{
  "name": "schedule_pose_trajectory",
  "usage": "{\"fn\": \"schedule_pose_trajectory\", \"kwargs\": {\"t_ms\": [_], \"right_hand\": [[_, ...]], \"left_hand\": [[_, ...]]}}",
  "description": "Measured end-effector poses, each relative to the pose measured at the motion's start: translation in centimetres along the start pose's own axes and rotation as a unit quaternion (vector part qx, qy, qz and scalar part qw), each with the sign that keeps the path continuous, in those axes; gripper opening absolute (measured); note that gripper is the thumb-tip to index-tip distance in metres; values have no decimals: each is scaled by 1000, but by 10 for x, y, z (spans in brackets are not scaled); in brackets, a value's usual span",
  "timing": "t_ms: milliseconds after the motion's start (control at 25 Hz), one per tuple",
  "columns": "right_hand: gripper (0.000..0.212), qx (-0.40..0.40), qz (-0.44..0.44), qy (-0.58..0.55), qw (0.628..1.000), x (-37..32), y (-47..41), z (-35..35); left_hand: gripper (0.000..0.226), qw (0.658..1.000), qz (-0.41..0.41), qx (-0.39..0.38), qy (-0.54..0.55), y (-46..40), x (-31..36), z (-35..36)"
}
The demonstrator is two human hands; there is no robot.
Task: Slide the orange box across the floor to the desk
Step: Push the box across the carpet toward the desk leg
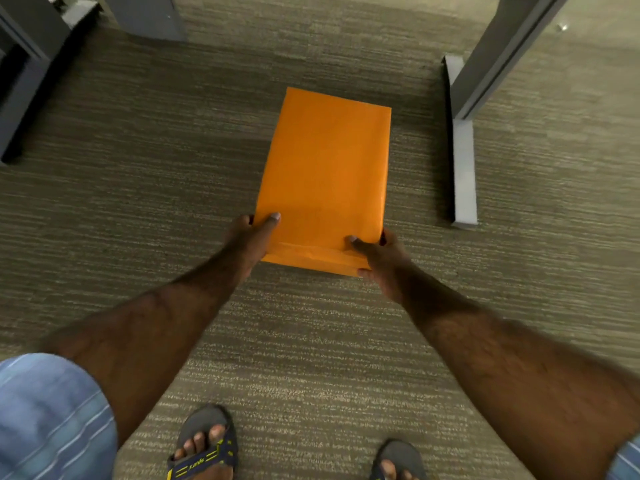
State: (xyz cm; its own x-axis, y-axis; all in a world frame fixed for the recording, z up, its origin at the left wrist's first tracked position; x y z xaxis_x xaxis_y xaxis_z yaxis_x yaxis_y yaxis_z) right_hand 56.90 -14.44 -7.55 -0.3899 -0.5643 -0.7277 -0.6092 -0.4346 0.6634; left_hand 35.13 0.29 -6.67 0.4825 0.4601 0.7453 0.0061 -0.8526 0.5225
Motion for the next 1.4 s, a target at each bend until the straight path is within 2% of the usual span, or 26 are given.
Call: {"fn": "schedule_pose_trajectory", "kwargs": {"t_ms": [160, 400, 680, 880, 1120, 1200, 1320, 1400], "right_hand": [[87, 48, -34, 4, 998, -30, -30, -41], [70, 97, -76, 24, 992, -70, -86, -107], [67, 101, -77, 32, 991, -84, -132, -159], [54, 70, -60, 53, 994, -86, -155, -171], [54, 59, -62, 52, 995, -76, -170, -182], [52, 58, -64, 58, 995, -77, -171, -183], [53, 67, -63, 88, 992, -79, -171, -184], [53, 88, -73, 125, 986, -81, -172, -181]], "left_hand": [[53, 999, 35, -34, 13, -7, 40, 50], [61, 993, 62, -97, 10, -24, 86, 132], [63, 987, 73, -142, 3, -38, 109, 205], [63, 991, 56, -122, 12, -41, 100, 227], [62, 992, 71, -102, 9, -36, 90, 239], [63, 992, 70, -100, 11, -35, 90, 239], [66, 989, 53, -141, -4, -37, 93, 236], [64, 988, 73, -126, -43, -37, 95, 233]]}}
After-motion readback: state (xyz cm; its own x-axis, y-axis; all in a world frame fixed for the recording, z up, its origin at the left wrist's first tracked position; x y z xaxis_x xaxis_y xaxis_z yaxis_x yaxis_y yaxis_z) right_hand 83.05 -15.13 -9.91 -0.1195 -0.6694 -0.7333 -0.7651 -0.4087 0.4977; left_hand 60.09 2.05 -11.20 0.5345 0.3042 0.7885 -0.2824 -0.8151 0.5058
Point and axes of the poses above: each hand's wrist, its own y-axis away from the middle knuckle, its own z-axis out of the palm, x = y × z, the point moved 1 cm from there along -y, towards the middle knuckle, and after that the axes turned 11 degrees about x, right-handed, at the moved point
